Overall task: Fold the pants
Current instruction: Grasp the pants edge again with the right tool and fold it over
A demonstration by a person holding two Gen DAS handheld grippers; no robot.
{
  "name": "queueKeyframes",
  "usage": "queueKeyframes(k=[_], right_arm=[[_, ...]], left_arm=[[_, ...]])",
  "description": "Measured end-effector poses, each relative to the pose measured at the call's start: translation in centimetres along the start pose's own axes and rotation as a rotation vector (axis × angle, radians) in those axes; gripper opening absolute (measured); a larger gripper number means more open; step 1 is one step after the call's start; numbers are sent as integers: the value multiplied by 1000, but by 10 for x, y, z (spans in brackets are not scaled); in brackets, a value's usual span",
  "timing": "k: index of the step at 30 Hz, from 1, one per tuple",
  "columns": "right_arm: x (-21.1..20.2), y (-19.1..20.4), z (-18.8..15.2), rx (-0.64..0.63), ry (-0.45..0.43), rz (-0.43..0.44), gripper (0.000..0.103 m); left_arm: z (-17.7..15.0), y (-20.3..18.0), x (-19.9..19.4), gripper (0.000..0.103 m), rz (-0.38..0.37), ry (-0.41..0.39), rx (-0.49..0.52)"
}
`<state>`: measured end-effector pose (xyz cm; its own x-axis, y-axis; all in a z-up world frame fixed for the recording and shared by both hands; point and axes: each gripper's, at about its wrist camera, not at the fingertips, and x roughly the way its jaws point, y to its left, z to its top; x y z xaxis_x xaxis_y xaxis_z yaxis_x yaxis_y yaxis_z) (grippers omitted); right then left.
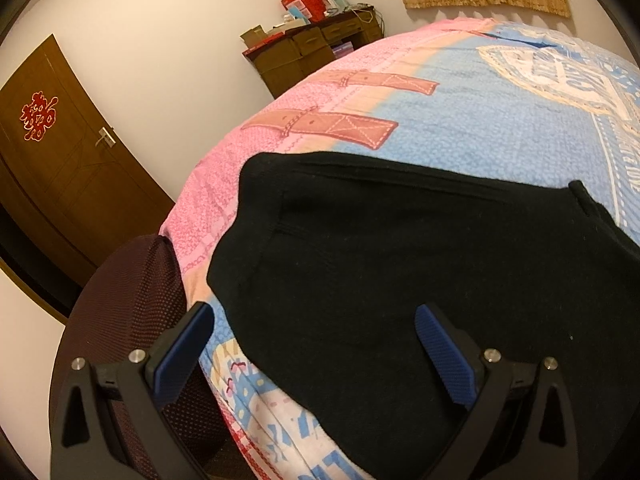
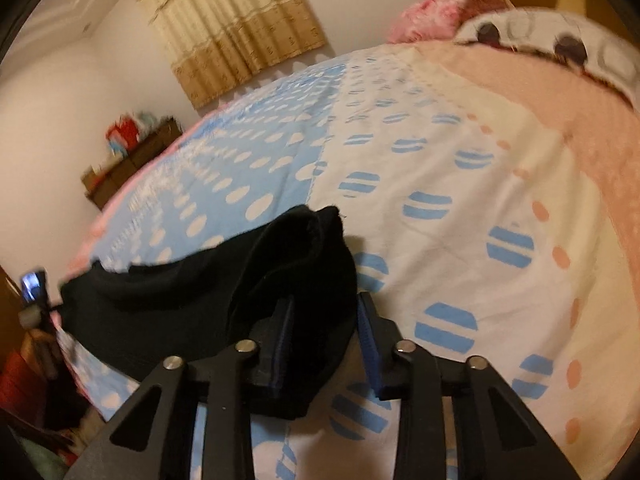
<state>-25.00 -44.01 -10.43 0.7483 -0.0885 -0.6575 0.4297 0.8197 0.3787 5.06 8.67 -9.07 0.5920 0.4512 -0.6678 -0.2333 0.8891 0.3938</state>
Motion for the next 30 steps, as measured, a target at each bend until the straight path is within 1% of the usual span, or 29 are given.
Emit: queueKeyframes(k=[2,4,5,6,8,9,10,11,12,13,15,16,17,18,22,23,24,28,30], right_arm=[[1,-6,0,40,4,27,23],[3,-8,-1,77,6,46,17],[4,-5,-1,71,14,42,6],[4,5,-1,17,28,15,2],[1,21,-2,-84,28,-61,2],[-2,29,-3,-116,23,-85,2],[-5,30,-3,-127,14,-116,2],[-9,30,-2,-144,-4,-172,1],[-13,29,-2,-171,-31,-247,1],[-15,26,-2,-173,-42,-276,1],[-5,18,-6,-184,-19,-342,1],[-1,17,-9,-206,-13,-371,1],[2,21,-13,-248,-31,-399,1],[2,23,-13,-255,-36,-414,1],[-2,18,-13,-226,-59,-467,1],[-5,14,-12,-202,-64,-466,1],[-8,5,-11,-159,-68,-438,1],[-12,-3,-7,-113,-60,-368,1],[-17,-17,-4,-28,-55,-216,6]], left_arm=[[0,-1,0,103,3,-1,0],[1,-2,-1,103,7,-2,5],[1,-2,-1,103,8,-3,7],[1,-1,-1,103,6,-2,9],[2,0,-2,103,3,-1,12],[3,0,-3,103,3,-3,14],[4,1,-4,103,6,-7,15],[4,1,-5,103,11,-13,15],[6,2,-6,103,16,-18,15],[6,2,-5,103,18,-20,17],[8,2,-3,103,24,-12,20],[8,1,0,103,26,-7,21],[7,0,3,103,28,-2,26],[7,0,6,103,31,-1,27],[8,4,7,103,22,-2,9],[8,4,8,103,23,-3,10],[8,4,8,103,22,-4,11],[7,5,9,103,15,-9,6],[7,4,8,103,22,-23,26]])
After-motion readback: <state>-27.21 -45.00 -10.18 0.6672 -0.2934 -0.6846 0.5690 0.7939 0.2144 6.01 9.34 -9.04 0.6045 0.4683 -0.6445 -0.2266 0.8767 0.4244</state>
